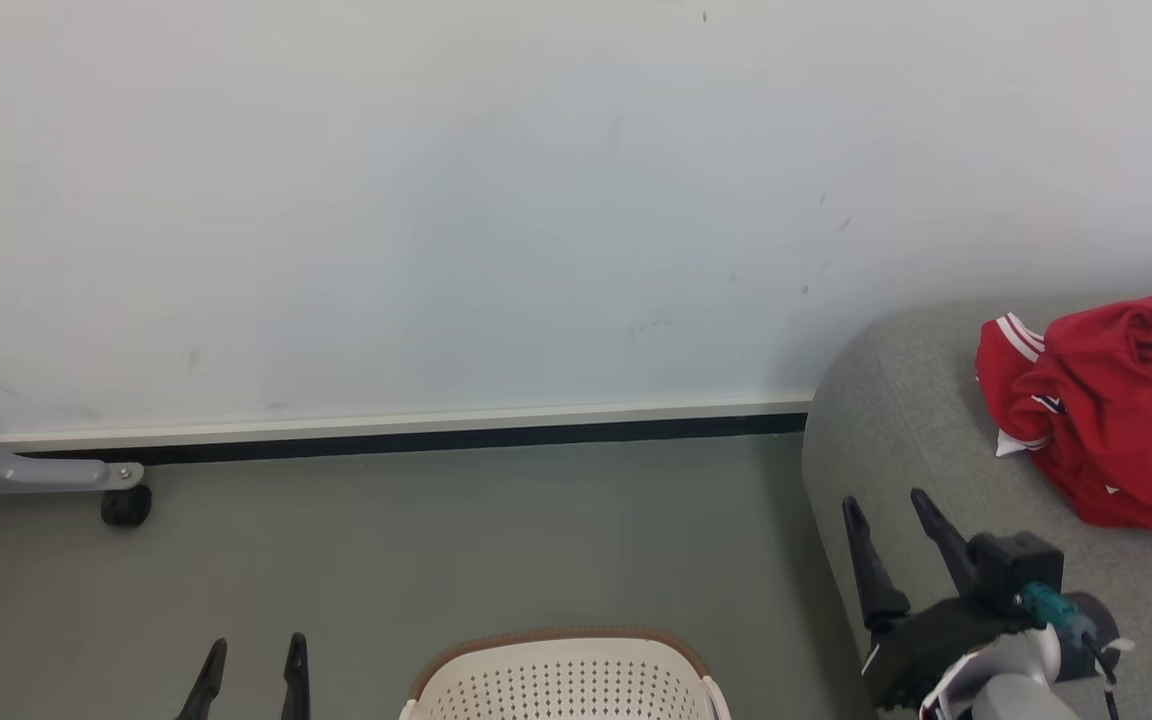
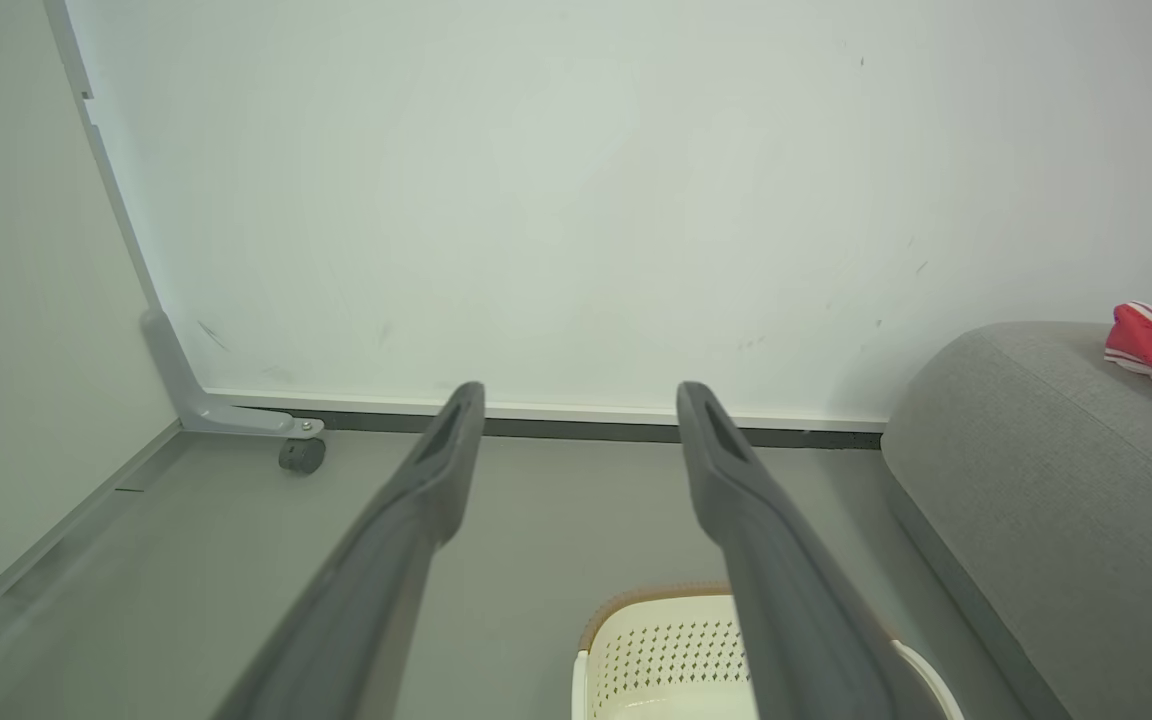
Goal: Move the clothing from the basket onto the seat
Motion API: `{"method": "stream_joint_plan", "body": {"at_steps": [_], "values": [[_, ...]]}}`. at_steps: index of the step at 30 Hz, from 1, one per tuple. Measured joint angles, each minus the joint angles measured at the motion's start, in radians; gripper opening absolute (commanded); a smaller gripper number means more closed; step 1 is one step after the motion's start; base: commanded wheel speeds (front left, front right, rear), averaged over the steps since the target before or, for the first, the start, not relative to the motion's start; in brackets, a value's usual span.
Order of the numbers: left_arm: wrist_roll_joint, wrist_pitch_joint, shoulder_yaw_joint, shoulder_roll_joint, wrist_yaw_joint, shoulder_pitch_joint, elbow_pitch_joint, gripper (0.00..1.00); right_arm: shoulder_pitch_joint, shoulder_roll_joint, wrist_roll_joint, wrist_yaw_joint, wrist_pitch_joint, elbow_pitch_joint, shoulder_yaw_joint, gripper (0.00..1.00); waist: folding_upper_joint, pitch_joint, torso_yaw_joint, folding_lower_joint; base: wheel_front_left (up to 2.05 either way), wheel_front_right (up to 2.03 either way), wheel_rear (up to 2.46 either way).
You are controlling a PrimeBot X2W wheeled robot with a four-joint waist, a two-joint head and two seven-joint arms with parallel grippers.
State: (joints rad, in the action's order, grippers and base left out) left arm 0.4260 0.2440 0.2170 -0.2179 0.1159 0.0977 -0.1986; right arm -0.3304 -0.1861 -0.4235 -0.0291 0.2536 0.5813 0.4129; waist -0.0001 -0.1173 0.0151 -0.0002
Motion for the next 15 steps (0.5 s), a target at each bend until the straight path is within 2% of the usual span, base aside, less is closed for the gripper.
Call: {"method": "stream_joint_plan", "body": {"at_steps": [7, 15], "values": [[-0.007, 0.005, -0.041, -0.002, 0.008, 0.057, 0.037, 1.0, 0.116, 0.008, 0.036, -0.049, 0.0, -0.144, -0.004, 1.0, 0.0001, -0.021, 0.008, 0.0, 0.0, 0.0, 0.0], [-0.023, 0.005, -0.07, -0.002, 0.008, 0.101, 0.07, 1.0, 0.256, 0.007, 0.045, -0.077, 0.0, -0.277, -0.042, 1.0, 0.0001, -0.02, 0.001, 0.0001, 0.0, 0.0, 0.0]]}}
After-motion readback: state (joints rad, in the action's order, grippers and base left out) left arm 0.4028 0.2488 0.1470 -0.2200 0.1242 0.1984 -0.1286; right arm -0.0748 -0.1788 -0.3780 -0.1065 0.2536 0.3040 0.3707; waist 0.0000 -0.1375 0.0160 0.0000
